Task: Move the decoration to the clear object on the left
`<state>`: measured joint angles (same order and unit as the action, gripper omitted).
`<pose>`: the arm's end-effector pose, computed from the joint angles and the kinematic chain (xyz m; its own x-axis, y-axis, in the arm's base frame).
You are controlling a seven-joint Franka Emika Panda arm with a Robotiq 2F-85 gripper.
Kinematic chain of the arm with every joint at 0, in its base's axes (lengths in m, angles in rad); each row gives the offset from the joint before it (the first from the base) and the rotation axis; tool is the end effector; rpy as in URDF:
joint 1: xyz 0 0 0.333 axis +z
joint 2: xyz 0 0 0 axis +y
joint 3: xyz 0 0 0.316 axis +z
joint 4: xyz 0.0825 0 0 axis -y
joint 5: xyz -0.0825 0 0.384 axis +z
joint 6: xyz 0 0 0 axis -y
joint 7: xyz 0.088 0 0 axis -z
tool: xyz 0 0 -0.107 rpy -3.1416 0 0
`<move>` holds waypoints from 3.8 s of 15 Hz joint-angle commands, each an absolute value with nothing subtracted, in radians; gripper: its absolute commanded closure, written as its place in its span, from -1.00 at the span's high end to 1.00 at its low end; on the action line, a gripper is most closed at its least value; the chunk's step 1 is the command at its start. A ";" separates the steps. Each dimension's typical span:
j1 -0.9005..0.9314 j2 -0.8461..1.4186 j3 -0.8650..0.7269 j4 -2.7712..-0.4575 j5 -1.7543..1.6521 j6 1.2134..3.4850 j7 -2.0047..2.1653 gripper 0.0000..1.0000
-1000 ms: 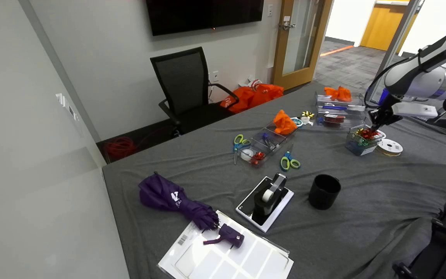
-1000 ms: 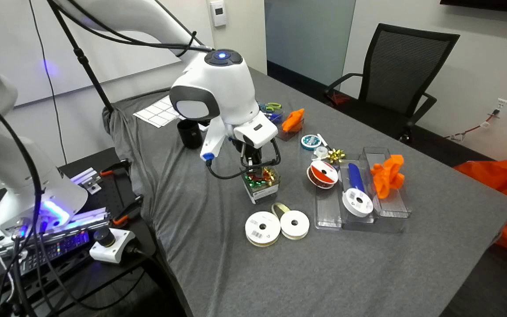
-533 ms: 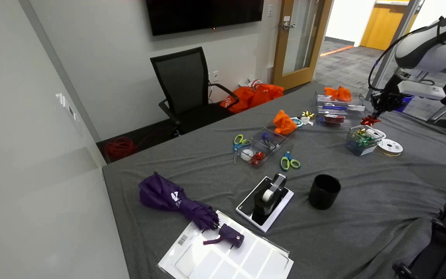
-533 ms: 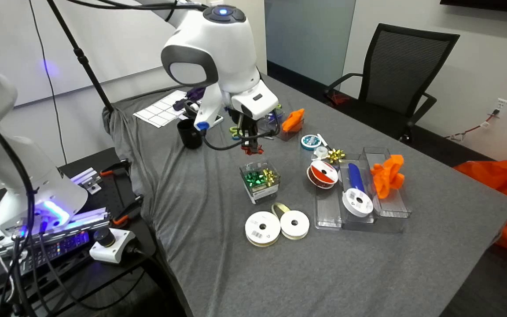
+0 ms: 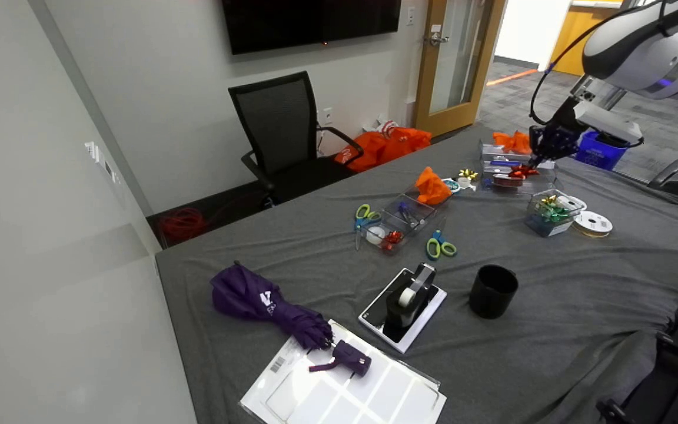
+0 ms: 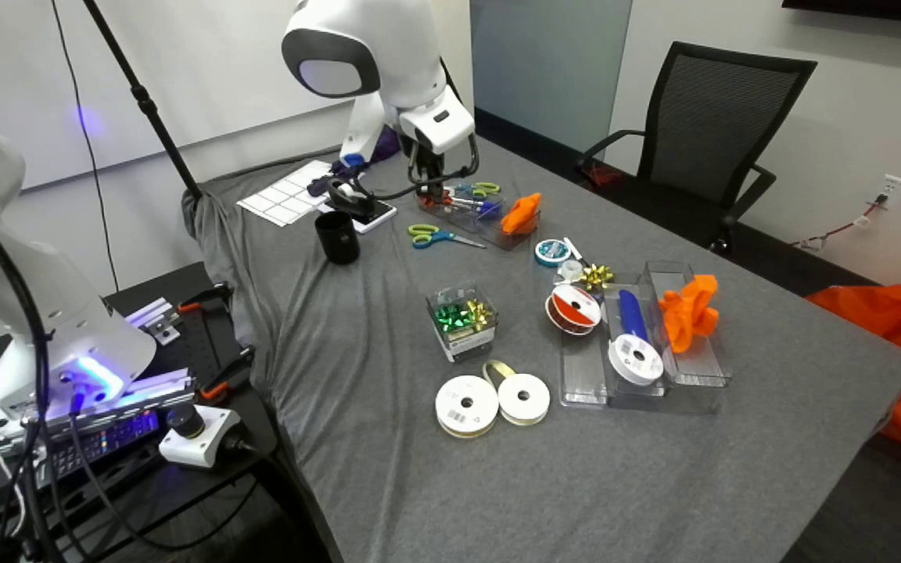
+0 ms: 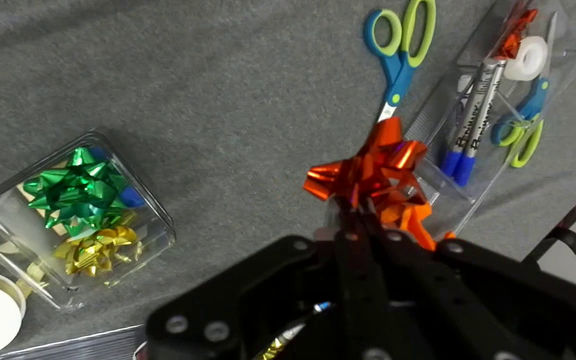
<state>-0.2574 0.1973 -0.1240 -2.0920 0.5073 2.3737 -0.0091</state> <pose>0.5444 -0.2109 0.3386 0.7468 -0.6644 0.0291 -0.6164 -0.7080 -0.3446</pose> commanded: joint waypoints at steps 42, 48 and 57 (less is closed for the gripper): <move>0.164 0.717 -0.031 -1.640 0.189 2.632 1.036 -0.35; 0.071 0.562 -0.010 -1.765 0.213 2.593 0.860 0.53; 0.049 0.373 -0.141 -1.956 0.054 2.601 0.710 1.00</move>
